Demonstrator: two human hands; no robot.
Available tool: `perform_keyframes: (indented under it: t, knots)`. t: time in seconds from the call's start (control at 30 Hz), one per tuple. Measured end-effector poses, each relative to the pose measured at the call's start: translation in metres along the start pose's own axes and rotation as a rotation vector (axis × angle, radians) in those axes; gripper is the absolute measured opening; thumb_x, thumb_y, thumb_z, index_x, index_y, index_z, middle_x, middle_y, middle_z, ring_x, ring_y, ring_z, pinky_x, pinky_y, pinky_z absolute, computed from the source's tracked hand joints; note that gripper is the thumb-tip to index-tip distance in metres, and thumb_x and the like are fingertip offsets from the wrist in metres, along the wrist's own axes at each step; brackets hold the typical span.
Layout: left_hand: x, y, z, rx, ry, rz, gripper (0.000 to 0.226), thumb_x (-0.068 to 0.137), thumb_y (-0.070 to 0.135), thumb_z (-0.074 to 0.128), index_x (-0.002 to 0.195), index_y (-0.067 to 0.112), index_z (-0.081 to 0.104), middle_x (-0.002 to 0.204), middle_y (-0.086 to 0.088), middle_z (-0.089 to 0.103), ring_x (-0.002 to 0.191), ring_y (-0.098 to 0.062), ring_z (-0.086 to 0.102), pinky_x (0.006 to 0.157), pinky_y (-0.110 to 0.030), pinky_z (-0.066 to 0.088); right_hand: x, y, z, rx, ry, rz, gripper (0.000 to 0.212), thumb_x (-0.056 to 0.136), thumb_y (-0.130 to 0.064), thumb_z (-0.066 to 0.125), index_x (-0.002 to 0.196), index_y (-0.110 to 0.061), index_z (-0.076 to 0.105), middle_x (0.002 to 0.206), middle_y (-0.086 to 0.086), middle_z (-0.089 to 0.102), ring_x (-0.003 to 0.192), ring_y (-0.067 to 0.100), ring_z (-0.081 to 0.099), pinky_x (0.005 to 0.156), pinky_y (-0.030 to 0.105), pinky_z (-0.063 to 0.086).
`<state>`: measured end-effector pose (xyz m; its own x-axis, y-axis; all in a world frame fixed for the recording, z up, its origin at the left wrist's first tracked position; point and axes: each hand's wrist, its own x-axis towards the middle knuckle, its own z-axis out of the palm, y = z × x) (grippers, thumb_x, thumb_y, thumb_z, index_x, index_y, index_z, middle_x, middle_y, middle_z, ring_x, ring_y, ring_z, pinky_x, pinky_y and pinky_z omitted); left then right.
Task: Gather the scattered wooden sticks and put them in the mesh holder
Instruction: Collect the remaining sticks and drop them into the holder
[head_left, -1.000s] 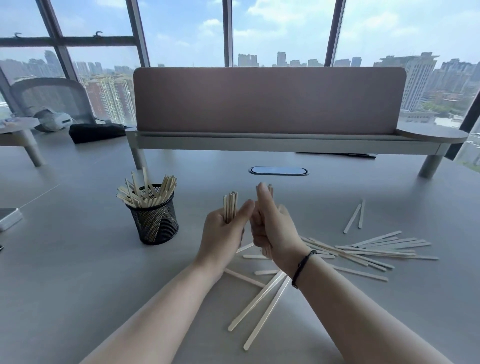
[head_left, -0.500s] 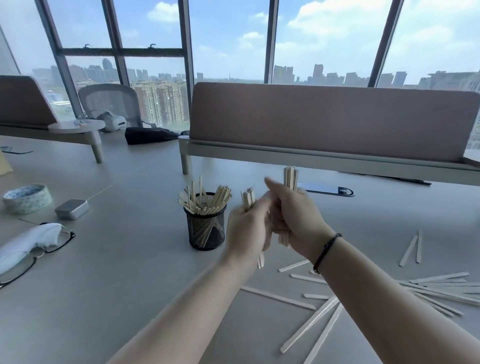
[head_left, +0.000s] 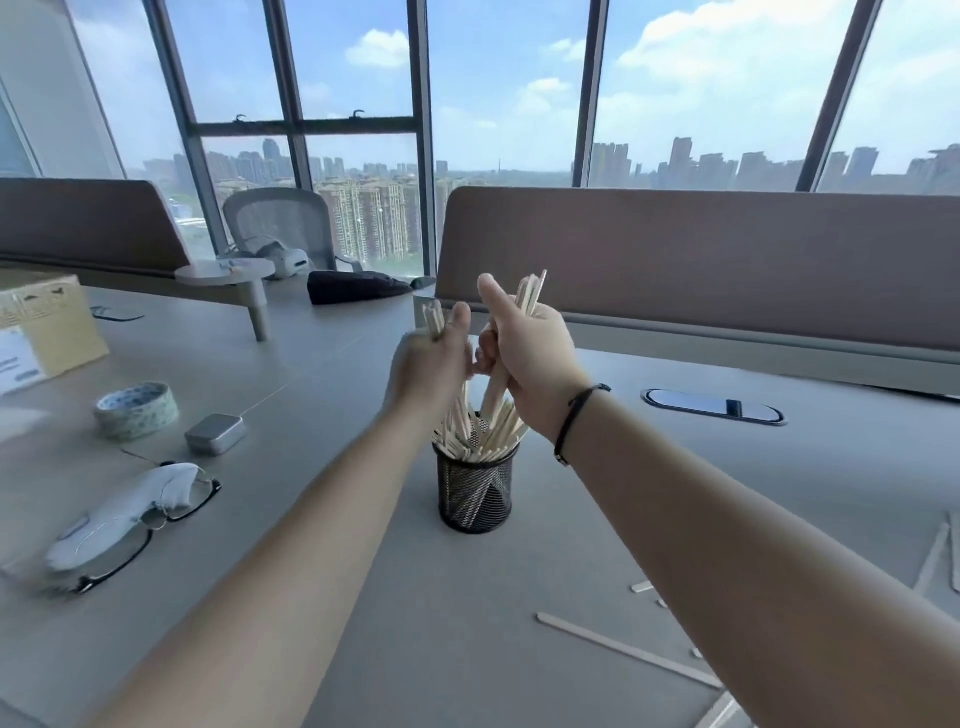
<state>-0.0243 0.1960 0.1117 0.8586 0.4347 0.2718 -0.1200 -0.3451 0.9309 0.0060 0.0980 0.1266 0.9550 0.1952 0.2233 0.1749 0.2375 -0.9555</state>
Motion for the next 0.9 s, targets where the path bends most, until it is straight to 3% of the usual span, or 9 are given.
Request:
perform_keyframes:
  t: [0.13,0.23,0.33,0.43,0.53,0.67,0.73,0.83,0.9]
  knots:
    - [0.004,-0.024,0.0,0.143,-0.021,0.057,0.046,0.096,0.044,0.054,0.084,0.003,0.072,0.077,-0.01,0.071,0.075,-0.029,0.063,0.07,-0.037,0.049,-0.003,0.011,-0.004,-0.17,0.003,-0.031,0.038,0.092,-0.026,0.069,0.063,-0.014,0.048,0.053,0.002,0.055,0.048,0.016,0.056,0.062,0.037,0.058]
    - [0.007,-0.032,-0.004,0.142,-0.013,0.076,0.028,0.093,0.043,0.06,0.092,0.017,0.07,0.084,0.004,0.069,0.083,-0.018,0.064,0.075,-0.034,0.05,-0.001,0.013,-0.011,-0.315,0.01,-0.064,0.032,0.096,-0.03,0.062,0.068,-0.014,0.058,0.062,0.005,0.065,0.064,0.021,0.063,0.078,0.045,0.06]
    - [0.008,-0.035,-0.007,0.081,0.029,0.116,0.015,0.092,0.04,0.063,0.096,0.026,0.067,0.09,0.007,0.07,0.086,-0.014,0.067,0.079,-0.036,0.055,0.003,0.019,-0.011,-0.539,0.002,-0.084,0.038,0.1,-0.037,0.05,0.07,-0.018,0.064,0.069,0.0,0.07,0.071,0.022,0.066,0.079,0.044,0.057]
    - [0.009,-0.036,-0.007,0.091,0.074,0.205,0.015,0.093,0.036,0.062,0.101,0.027,0.07,0.096,0.007,0.073,0.089,-0.012,0.07,0.084,-0.035,0.057,-0.005,0.028,-0.014,-0.818,-0.161,-0.053,0.045,0.103,-0.042,0.04,0.079,-0.015,0.067,0.073,-0.001,0.067,0.065,0.018,0.058,0.067,0.034,0.048]
    - [0.004,-0.03,-0.005,0.139,0.05,0.265,0.024,0.097,0.033,0.053,0.098,0.021,0.074,0.093,0.003,0.075,0.088,-0.012,0.07,0.085,-0.033,0.055,-0.018,0.035,-0.018,-1.087,-0.346,-0.05,0.041,0.104,-0.039,0.035,0.075,-0.017,0.055,0.073,-0.001,0.059,0.067,0.018,0.051,0.062,0.033,0.038]
    - [-0.002,-0.031,0.001,0.418,-0.156,0.224,0.044,0.104,0.037,0.037,0.071,0.018,0.058,0.077,-0.006,0.064,0.085,-0.03,0.061,0.07,-0.035,0.042,-0.024,0.038,-0.031,-0.908,-0.207,-0.195,0.01,0.095,-0.027,0.056,0.102,-0.027,0.062,0.092,-0.009,0.064,0.075,0.007,0.058,0.068,0.028,0.043]
    - [-0.002,-0.036,0.003,0.461,-0.273,0.218,0.04,0.106,0.037,0.032,0.076,0.019,0.053,0.077,-0.001,0.058,0.083,-0.026,0.056,0.067,-0.033,0.039,-0.028,0.041,-0.046,-0.858,-0.101,-0.218,0.015,0.093,-0.029,0.062,0.108,-0.024,0.062,0.102,-0.008,0.067,0.09,0.007,0.062,0.079,0.029,0.049]
    - [-0.001,-0.034,0.003,0.51,-0.367,0.209,0.037,0.106,0.037,0.031,0.086,0.014,0.052,0.088,-0.001,0.058,0.093,-0.026,0.054,0.075,-0.034,0.039,-0.038,0.043,-0.079,-0.821,-0.084,-0.161,0.021,0.096,-0.029,0.062,0.115,-0.023,0.06,0.125,-0.008,0.064,0.121,0.008,0.056,0.099,0.025,0.042]
    - [-0.001,-0.03,0.005,0.61,-0.357,0.235,0.04,0.105,0.041,0.033,0.114,0.013,0.061,0.122,-0.008,0.063,0.12,-0.03,0.053,0.096,-0.038,0.041,-0.043,0.04,-0.102,-0.905,-0.096,-0.112,0.024,0.096,-0.031,0.061,0.119,-0.023,0.059,0.13,-0.007,0.062,0.125,0.009,0.053,0.098,0.024,0.039]
